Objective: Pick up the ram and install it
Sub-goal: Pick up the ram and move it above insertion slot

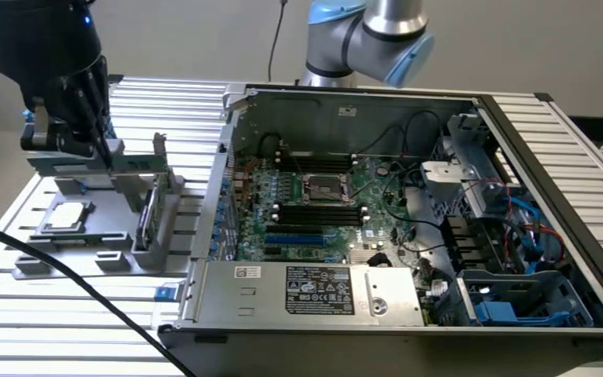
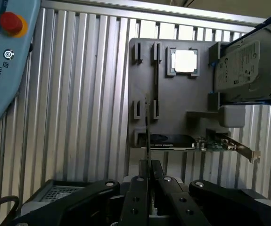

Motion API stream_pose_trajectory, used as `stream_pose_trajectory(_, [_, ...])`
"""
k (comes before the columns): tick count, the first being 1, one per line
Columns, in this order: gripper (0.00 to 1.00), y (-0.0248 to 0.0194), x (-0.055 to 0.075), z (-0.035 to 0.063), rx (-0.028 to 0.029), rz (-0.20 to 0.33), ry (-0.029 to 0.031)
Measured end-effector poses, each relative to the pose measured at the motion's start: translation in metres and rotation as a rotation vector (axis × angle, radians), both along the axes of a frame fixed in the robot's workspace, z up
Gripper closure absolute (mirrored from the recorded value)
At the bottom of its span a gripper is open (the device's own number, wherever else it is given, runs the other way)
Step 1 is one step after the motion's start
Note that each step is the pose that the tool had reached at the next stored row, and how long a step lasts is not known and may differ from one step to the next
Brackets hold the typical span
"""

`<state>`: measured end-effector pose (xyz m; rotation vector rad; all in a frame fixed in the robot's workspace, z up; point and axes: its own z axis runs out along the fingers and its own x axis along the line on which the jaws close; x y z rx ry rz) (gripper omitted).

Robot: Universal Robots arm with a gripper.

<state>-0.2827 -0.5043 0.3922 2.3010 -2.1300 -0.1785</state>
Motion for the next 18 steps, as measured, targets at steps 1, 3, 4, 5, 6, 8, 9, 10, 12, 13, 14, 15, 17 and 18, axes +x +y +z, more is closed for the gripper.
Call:
stream_pose_trajectory(1, [0.86, 0.0002, 0.004, 0.0030, -0.0004, 0.000, 0.0010])
stream_pose_trajectory(3, [0.86, 0.0005, 0.012, 0.0083, -0.0015, 0.000, 0.0031])
stream_pose_trajectory(4, [0.86, 0.0007, 0.016, 0.0108, -0.0022, 0.000, 0.0044])
stream_pose_trajectory(5, [0.86, 0.0008, 0.020, 0.0130, -0.0028, 0.000, 0.0055])
stream_pose_trajectory(6, [0.86, 0.0009, 0.024, 0.0150, -0.0036, 0.000, 0.0070])
stream_pose_trajectory(8, [0.86, 0.0010, 0.033, 0.0179, -0.0048, 0.000, 0.0097])
stream_pose_trajectory(9, [0.86, 0.0011, 0.037, 0.0190, -0.0054, 0.000, 0.0109])
stream_pose_trajectory(10, [0.86, 0.0011, 0.042, 0.0198, -0.0061, 0.000, 0.0121])
stream_pose_trajectory(12, [0.86, 0.0013, 0.051, 0.0203, -0.0066, 0.000, 0.0130])
stream_pose_trajectory(13, [0.86, 0.0016, 0.055, 0.0204, -0.0066, 0.000, 0.0130])
stream_pose_trajectory(14, [0.86, 0.0021, 0.060, 0.0204, -0.0066, 0.000, 0.0131])
stream_pose_trajectory(15, [0.86, 0.0029, 0.064, 0.0204, -0.0066, 0.000, 0.0130])
stream_pose_trajectory(17, [0.86, 0.0053, 0.073, 0.0203, -0.0066, 0.000, 0.0131])
stream_pose_trajectory(18, [0.86, 0.0065, 0.077, 0.0204, -0.0066, 0.000, 0.0131])
